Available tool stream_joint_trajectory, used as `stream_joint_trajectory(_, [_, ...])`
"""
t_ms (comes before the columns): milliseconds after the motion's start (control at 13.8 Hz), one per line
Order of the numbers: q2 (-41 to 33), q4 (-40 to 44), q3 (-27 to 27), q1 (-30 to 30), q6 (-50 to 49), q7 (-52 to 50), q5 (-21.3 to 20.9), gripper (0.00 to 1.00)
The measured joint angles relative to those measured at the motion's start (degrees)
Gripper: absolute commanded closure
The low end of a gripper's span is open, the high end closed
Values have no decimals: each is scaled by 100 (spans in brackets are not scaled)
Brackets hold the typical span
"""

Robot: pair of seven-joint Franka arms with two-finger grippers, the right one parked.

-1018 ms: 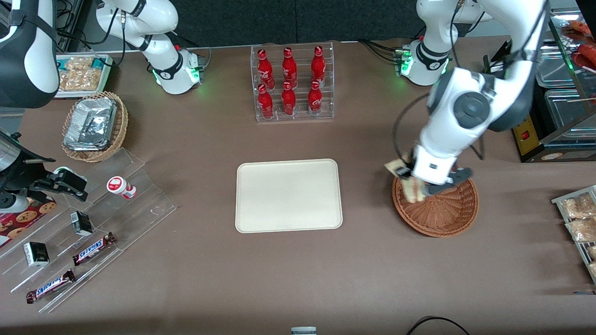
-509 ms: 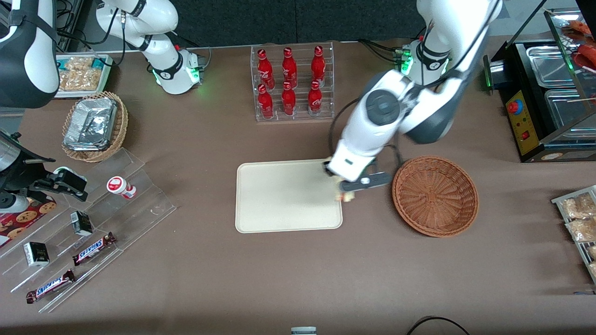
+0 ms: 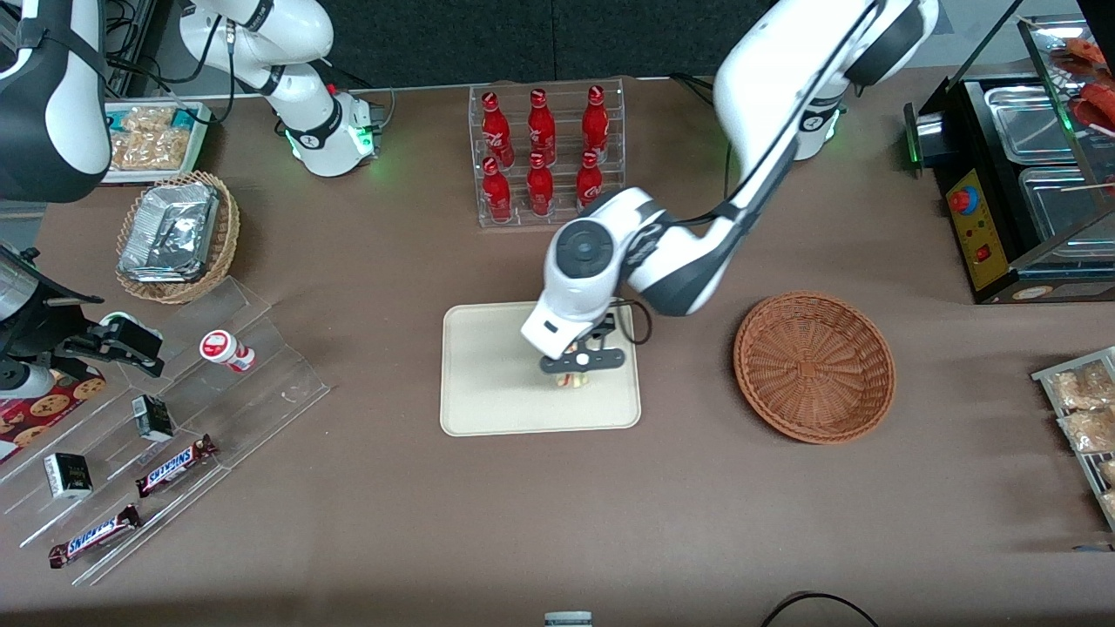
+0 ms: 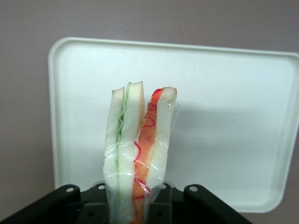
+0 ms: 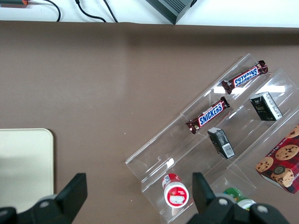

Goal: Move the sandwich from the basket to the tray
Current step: 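Lower the sandwich onto the cream tray and open the left gripper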

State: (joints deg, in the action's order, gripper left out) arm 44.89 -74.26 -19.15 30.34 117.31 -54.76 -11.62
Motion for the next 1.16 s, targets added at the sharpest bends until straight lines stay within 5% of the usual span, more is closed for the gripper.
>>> stream_joint_trajectory(364, [834, 609, 27, 324, 93, -114, -617, 89])
stream_joint_trajectory(509, [1037, 646, 40, 394, 219, -198, -769, 79])
stream_joint_trajectory(582, [1108, 657, 43, 406, 272, -203, -780, 62])
stream_joint_trajectory(727, [1159, 701, 55, 406, 339, -203, -786, 0])
stream_joint_trajectory(1164, [1039, 958, 83, 314, 176, -210, -765, 0])
